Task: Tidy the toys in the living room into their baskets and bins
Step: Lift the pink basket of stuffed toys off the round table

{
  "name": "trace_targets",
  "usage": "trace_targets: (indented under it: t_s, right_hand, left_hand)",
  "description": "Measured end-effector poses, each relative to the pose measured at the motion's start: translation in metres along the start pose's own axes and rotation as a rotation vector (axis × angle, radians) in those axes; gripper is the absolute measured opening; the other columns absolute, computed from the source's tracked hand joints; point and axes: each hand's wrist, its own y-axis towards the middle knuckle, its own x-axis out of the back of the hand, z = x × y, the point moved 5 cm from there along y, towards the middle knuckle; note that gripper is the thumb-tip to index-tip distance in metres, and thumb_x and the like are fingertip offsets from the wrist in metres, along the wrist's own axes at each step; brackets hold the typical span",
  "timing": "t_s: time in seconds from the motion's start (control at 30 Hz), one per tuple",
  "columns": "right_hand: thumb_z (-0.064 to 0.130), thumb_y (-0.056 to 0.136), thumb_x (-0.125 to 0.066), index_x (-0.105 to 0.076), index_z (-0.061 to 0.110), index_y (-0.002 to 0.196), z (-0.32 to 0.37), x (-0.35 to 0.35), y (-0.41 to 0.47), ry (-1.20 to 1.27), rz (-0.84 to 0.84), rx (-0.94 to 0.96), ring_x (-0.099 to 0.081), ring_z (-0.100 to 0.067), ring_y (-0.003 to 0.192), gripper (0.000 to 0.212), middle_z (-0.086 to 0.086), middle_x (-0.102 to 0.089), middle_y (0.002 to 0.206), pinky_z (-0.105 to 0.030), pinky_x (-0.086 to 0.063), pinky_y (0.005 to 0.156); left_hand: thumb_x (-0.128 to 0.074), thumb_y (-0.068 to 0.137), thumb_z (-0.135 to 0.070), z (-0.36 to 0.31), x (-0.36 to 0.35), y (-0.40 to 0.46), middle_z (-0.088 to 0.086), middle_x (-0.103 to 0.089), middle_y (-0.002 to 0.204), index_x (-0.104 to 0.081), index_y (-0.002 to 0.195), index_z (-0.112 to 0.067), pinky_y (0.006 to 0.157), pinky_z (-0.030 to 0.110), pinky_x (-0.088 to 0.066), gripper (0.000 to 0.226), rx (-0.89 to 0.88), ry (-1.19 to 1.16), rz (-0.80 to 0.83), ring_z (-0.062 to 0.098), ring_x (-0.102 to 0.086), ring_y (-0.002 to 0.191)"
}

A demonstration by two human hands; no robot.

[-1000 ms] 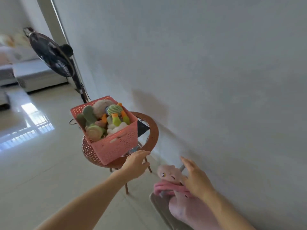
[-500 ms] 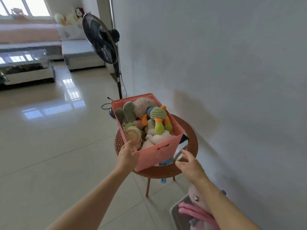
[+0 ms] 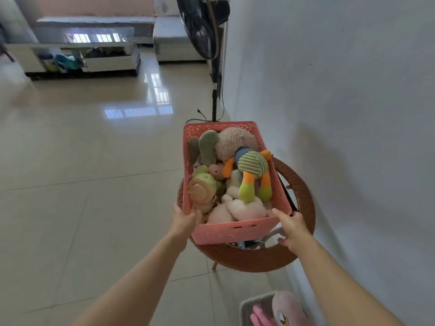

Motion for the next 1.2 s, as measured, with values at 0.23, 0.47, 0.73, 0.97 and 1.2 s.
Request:
trace_targets:
  t_s: [0.23, 0.47, 0.73, 0.97, 1.2]
  right_hand:
    - [0.007, 0.081, -0.065, -0.049, 0.010, 0.129, -0.018, -0.020, 0.045, 0.298, 0.162, -0.158, -0.060, -0.030, 0.083, 0.050, -0.019, -0.060, 0.115, -0.043, -0.056, 0.061]
    - [-0.007, 0.078, -0.062, -0.059, 0.011, 0.107, -0.035, -0.014, 0.035, 0.574, 0.115, -0.089, -0.062, -0.029, 0.082, 0.034, -0.014, -0.063, 0.093, -0.042, -0.056, 0.056]
    - [-0.014, 0.070, -0.063, -0.062, 0.010, 0.115, -0.064, 0.000, -0.028, 0.734, 0.050, 0.023, -0.062, -0.027, 0.078, 0.051, -0.009, -0.068, 0.082, -0.044, -0.056, 0.062]
    - [-0.019, 0.069, -0.054, -0.060, 0.000, 0.115, -0.130, 0.017, -0.131, 0.806, -0.105, 0.090, -0.061, -0.028, 0.068, 0.049, -0.007, -0.069, 0.060, -0.041, -0.056, 0.063]
    - [-0.016, 0.078, -0.048, -0.058, 0.009, 0.095, -0.222, 0.057, -0.246, 0.934, -0.345, 0.078, -0.058, -0.015, 0.034, 0.032, -0.001, -0.062, 0.042, -0.030, -0.049, 0.033]
  left_hand:
    - [-0.035, 0.087, 0.009, 0.026, -0.008, 0.015, 0.010, -0.058, 0.100, -0.048, 0.122, -0.012, 0.074, 0.041, -0.054, 0.043, 0.171, -0.294, 0.106, 0.023, -0.059, 0.085]
    - [-0.034, 0.086, 0.014, 0.037, -0.009, 0.008, 0.010, -0.062, 0.097, -0.052, 0.115, -0.010, 0.058, 0.032, -0.059, 0.042, 0.138, -0.398, 0.082, 0.024, -0.062, 0.083]
    - [-0.030, 0.081, 0.022, 0.052, 0.011, -0.031, 0.011, -0.060, 0.093, -0.051, 0.111, -0.007, 0.051, 0.035, -0.058, 0.046, 0.154, -0.475, 0.151, 0.029, -0.061, 0.080]
    - [-0.029, 0.081, 0.022, 0.096, 0.048, -0.096, 0.012, -0.059, 0.097, -0.051, 0.115, -0.008, 0.046, 0.035, -0.056, 0.050, 0.195, -0.429, 0.290, 0.031, -0.060, 0.078]
    - [-0.029, 0.080, 0.022, 0.142, 0.054, -0.170, 0.014, -0.061, 0.091, -0.054, 0.112, -0.005, 0.042, 0.035, -0.055, 0.048, 0.225, -0.291, 0.477, 0.033, -0.061, 0.073]
